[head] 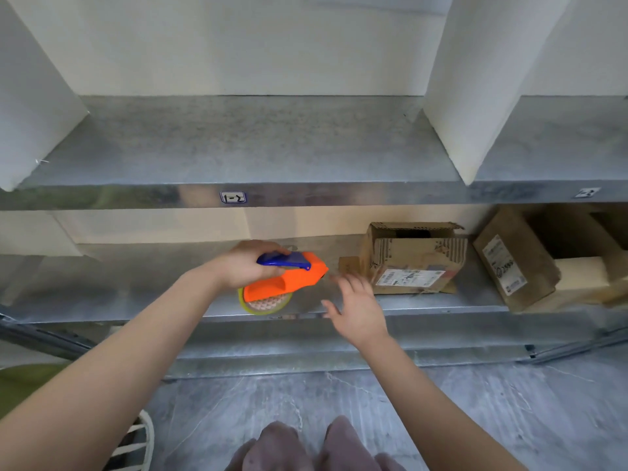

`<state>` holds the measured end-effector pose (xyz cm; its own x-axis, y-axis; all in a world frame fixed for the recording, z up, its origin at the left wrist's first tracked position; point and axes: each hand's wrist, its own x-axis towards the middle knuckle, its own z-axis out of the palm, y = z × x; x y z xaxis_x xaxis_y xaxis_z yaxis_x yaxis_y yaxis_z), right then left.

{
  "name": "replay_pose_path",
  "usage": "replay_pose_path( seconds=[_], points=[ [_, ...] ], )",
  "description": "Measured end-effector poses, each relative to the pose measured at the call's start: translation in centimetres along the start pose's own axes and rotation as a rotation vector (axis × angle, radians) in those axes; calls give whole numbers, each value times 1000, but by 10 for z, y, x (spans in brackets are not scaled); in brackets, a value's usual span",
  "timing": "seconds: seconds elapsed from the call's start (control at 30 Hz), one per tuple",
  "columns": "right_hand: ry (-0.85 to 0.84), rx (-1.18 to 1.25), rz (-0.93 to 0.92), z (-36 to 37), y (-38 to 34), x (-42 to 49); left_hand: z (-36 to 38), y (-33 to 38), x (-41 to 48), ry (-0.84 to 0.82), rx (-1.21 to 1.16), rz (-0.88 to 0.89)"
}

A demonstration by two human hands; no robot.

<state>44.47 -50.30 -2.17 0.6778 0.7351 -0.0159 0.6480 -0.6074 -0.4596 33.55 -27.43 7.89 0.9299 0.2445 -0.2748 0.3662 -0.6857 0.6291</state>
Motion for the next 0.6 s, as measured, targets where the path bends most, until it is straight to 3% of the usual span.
replay_pose_path(
  seconds=[0.43, 0.53, 0.6],
  points=[
    [464, 161, 46, -67, 32, -25, 24, 74, 14, -21, 38, 179],
    [502, 130, 22, -83, 46, -26, 30, 89, 15, 24, 29, 210],
    [455, 233, 50, -97, 52, -24, 34, 97, 14, 58, 5, 197]
  ],
)
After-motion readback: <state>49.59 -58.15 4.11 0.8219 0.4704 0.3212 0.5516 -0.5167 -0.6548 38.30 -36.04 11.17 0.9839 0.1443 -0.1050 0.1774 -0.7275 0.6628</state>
